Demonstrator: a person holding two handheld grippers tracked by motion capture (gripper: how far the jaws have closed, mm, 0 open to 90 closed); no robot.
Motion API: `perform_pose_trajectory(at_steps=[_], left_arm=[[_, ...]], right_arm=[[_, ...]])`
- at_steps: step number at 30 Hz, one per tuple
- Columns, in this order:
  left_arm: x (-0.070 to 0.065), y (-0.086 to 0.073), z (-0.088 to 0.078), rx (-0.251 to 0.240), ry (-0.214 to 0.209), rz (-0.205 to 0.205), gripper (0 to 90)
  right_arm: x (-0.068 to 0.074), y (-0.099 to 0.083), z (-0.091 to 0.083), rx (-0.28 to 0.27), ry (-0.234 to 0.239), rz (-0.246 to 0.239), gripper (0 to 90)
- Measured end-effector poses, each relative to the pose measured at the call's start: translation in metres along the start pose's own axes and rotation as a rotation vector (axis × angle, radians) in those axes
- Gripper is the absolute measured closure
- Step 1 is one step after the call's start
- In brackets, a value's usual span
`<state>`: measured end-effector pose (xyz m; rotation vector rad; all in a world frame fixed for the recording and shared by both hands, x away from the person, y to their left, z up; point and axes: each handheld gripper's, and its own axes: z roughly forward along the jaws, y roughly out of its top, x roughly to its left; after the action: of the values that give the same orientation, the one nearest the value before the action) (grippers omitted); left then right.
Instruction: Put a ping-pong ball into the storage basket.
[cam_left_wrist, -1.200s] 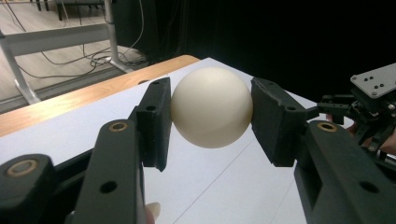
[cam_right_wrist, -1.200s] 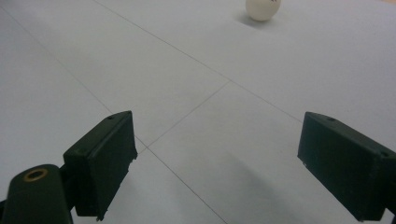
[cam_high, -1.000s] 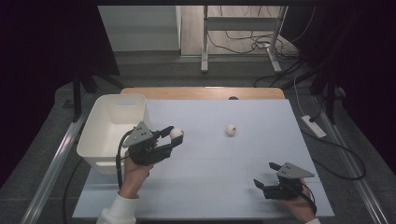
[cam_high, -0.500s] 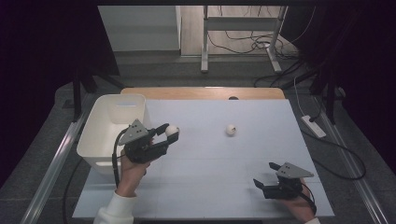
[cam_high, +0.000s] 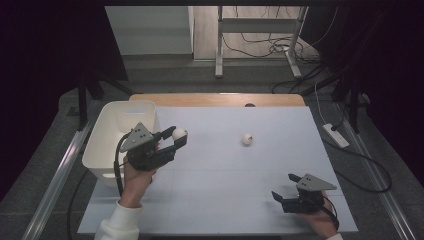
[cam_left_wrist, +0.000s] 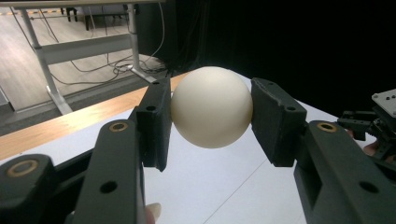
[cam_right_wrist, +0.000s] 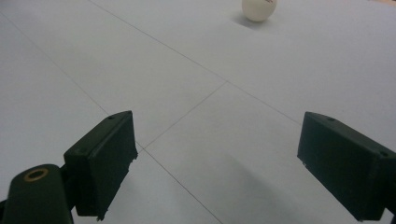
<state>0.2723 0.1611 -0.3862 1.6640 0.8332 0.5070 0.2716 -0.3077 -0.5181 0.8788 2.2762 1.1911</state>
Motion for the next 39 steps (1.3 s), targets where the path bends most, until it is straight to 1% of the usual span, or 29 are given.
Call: perform_pose_trajectory(at_steps=[6, 11, 20, 21, 23, 34, 39], left_arm=[[0.003, 0.003, -0.003, 0.000, 0.017, -0.004, 50.6], [0.006, 0.006, -0.005, -0.002, 0.035, -0.018, 50.6], [0.013, 0.011, -0.010, 0.001, 0.070, -0.020, 50.6], [0.013, 0.012, -0.010, 0.000, 0.072, -0.023, 50.6], [0.014, 0.013, -0.011, 0.001, 0.078, -0.024, 50.6], [0.022, 0.017, -0.014, 0.002, 0.102, -0.029, 50.6], [0.030, 0.021, -0.018, -0.012, 0.110, -0.051, 50.6]], right_arm=[[0.000, 0.000, 0.000, -0.001, -0.001, 0.001, 11.4], [0.000, 0.000, 0.000, 0.001, -0.003, -0.001, 11.4], [0.000, 0.001, -0.001, 0.003, -0.003, 0.002, 11.4], [0.000, 0.000, -0.001, -0.003, -0.003, 0.006, 11.4], [-0.001, 0.001, -0.002, 0.003, -0.016, 0.002, 11.4], [0.000, 0.001, -0.001, -0.007, -0.012, 0.006, 11.4], [-0.001, 0.001, -0.002, -0.006, -0.011, 0.007, 11.4]])
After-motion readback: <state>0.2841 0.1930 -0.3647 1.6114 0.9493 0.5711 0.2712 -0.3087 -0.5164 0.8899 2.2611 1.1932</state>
